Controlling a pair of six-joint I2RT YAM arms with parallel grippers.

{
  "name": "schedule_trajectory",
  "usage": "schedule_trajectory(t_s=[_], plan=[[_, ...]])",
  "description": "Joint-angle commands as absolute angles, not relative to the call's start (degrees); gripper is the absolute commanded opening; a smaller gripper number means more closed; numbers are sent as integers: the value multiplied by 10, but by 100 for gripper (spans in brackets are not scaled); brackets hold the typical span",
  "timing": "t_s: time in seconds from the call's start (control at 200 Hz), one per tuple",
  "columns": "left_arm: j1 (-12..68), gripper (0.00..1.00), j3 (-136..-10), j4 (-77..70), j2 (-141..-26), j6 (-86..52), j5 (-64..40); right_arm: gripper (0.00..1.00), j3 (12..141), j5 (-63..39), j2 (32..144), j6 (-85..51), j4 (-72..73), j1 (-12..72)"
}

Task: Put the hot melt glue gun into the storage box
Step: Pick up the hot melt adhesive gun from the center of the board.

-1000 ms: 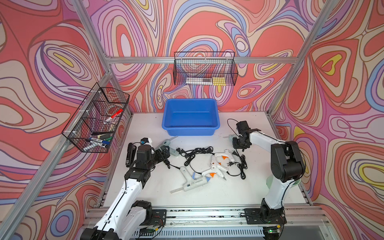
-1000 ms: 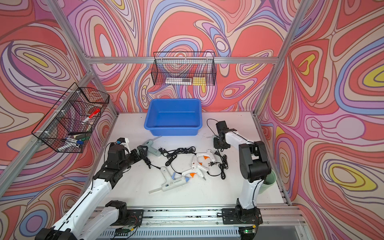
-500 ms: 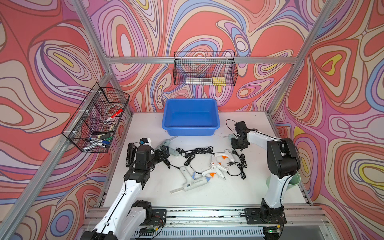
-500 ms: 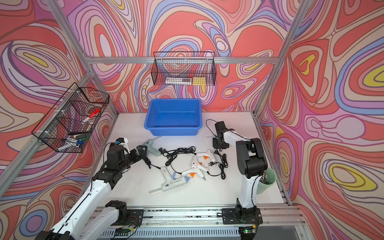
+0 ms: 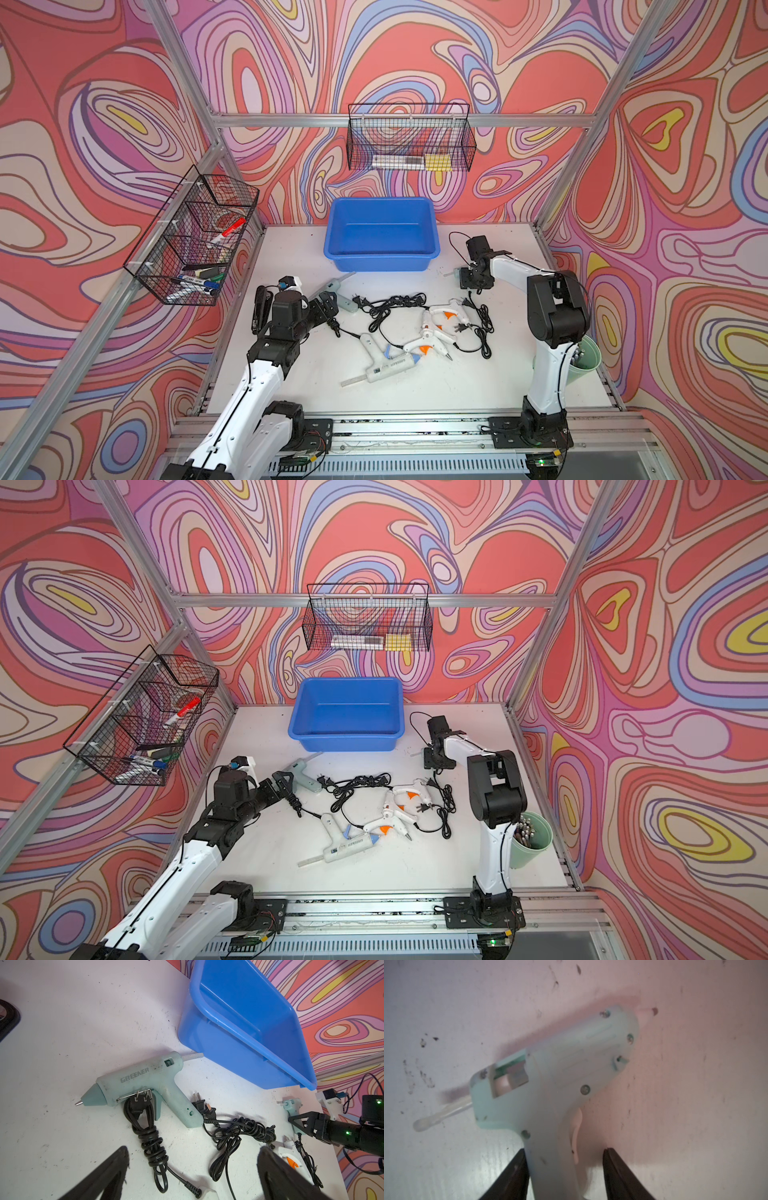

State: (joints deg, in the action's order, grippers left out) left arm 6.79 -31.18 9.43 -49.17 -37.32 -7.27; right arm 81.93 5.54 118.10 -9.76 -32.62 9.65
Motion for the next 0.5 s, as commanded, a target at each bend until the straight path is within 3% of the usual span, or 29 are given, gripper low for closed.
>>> schedule_trajectory(t_s=[0.0,0.3,0.496], plan=[[69,99,-330,111,-481,-364,-60,48,833,58,1224,-88,-347,94],[69,99,-353,145,-477,-355,-46,0,811,36,1162,-85,-338,95],[70,99,-403,163,-523,-352,-121,0,779,38,1059,-71,-299,99]])
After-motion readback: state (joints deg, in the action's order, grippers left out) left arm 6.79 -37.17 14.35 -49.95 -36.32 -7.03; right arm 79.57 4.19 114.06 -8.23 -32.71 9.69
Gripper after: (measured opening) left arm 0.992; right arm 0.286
